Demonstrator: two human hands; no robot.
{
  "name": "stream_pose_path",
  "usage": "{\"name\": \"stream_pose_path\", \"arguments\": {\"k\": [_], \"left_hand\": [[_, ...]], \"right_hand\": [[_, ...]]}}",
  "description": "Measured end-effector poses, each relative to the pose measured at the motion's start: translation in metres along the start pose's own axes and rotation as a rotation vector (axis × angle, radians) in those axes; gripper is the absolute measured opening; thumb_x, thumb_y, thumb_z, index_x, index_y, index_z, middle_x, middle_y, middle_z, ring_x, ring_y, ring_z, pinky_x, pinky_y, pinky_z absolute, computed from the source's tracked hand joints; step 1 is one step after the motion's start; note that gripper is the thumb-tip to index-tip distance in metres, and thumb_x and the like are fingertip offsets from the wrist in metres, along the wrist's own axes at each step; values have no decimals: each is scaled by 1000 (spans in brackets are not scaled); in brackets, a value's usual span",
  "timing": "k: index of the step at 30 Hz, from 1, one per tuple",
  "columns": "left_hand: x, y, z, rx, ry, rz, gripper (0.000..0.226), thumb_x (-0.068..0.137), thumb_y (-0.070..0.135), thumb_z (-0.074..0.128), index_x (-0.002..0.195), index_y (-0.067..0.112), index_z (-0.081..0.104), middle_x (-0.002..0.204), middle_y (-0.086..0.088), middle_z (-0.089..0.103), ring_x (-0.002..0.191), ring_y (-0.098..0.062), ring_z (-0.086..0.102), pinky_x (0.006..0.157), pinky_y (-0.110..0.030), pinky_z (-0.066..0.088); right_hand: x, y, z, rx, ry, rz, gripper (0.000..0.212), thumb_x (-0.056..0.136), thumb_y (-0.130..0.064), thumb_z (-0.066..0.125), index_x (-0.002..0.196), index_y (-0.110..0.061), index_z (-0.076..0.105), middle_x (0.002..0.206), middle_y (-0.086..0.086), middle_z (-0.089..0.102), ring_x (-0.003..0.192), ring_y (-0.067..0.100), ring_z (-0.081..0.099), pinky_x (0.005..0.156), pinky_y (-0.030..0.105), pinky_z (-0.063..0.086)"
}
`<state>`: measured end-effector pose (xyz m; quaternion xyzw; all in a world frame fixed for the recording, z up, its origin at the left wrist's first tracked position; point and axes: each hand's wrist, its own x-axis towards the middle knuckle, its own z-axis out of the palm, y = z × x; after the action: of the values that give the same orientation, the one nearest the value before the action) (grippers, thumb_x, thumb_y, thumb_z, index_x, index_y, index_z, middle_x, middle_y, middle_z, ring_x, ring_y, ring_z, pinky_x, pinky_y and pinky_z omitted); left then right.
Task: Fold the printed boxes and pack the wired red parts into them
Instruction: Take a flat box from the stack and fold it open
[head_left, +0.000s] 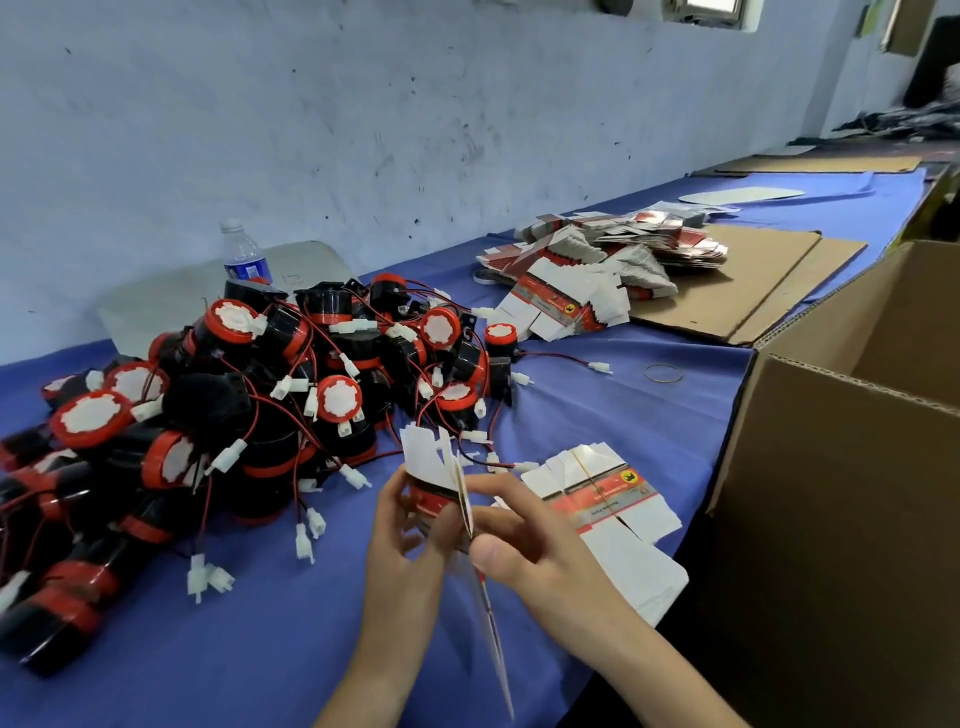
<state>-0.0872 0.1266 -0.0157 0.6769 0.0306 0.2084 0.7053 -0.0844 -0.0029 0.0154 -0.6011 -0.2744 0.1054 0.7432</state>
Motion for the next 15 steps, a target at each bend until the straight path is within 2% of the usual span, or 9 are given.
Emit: {"name": "stream_pose_path", "arguments": {"k": [2,4,6,8,10,12,15], "left_hand": [[0,3,-1,-43,-35,7,48,77,28,69,121,38,53,107,18,69,97,-2,66,77,-15,52],[-2,6,-1,-77,-77,11,68,74,45,77,134,36,45,123,12,64,108,-3,63,82,-15,51],[-6,7,1,-157,-121,-15,86,70,59,75,142,29,39,130,5,61,113,-12,62,84,-22,52],[-13,8,5,-145,-158,-21,102,57,72,75,140,25,40,124,5,65,106,-16,66,78,-23,54],[-16,10,7,-84,-164,32,101,53,78,73,133,24,44,117,12,67,99,-10,68,71,-16,53],[-17,10,8,-78,-158,62,98,51,79,73,127,23,47,113,15,67,95,-7,69,68,-13,53],[-16,9,6,-70,-126,63,100,42,83,73,117,20,52,104,19,70,87,-2,69,63,-11,52]], "right_hand": [[0,1,1,36,46,-40,49,78,-29,64,123,-13,53,115,10,68,107,25,65,86,26,49],[1,2,-1,56,147,-91,60,72,-35,71,126,-16,53,123,7,64,110,23,63,88,28,50],[2,2,-6,62,262,-125,55,70,-36,74,122,-28,57,123,-1,64,110,21,62,84,31,54],[3,0,-9,58,289,-138,39,80,-25,68,117,-33,62,117,-6,67,108,17,63,75,26,56],[3,-2,-11,27,262,-144,34,85,-20,62,118,-28,63,116,-3,67,105,15,65,72,24,55],[1,-3,-13,-92,272,-178,32,85,-24,63,117,-29,64,122,-5,65,108,16,64,74,23,54],[0,-6,-15,-292,258,-225,27,84,-36,59,110,-33,66,119,-6,64,105,20,63,76,36,55]]}}
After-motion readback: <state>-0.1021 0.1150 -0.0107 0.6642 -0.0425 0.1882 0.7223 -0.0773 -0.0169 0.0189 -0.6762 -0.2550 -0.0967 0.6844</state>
